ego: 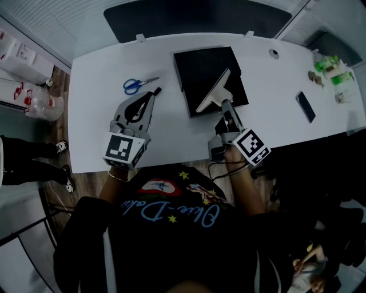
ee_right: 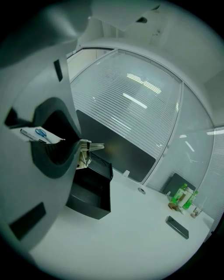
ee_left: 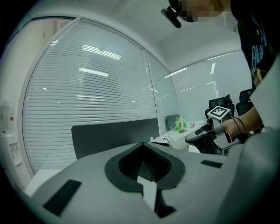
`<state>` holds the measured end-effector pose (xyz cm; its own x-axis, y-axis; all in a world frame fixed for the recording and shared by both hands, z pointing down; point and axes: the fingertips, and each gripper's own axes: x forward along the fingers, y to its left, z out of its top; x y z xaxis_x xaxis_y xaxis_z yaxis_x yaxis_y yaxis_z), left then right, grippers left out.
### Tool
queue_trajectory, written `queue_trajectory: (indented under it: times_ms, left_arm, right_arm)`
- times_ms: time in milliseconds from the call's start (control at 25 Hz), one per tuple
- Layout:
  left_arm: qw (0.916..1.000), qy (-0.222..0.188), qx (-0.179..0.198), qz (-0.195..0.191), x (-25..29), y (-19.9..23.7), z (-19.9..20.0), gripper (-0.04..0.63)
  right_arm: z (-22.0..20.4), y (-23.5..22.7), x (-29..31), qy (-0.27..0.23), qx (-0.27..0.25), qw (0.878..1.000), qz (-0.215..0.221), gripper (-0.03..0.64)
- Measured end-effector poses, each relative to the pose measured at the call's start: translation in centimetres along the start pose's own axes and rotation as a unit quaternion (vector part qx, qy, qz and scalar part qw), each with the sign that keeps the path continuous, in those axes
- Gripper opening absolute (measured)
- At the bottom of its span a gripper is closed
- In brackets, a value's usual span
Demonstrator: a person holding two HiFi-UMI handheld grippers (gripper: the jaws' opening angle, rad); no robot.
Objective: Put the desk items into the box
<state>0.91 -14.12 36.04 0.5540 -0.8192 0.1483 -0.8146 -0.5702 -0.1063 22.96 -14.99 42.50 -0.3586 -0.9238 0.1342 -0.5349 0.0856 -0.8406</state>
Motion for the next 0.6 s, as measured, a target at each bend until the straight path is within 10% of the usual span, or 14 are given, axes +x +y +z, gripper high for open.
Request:
queue_trajectory:
  times_ms: [600]
  left_arm:
    - [0.9998, -0.01, -0.011, -0.015, 3.0, 0.0, 0.6, 0.008]
  right_arm:
    - [0.0, -2.5, 1.1, 0.001, 0.062, 0.997, -0.038, 0.014]
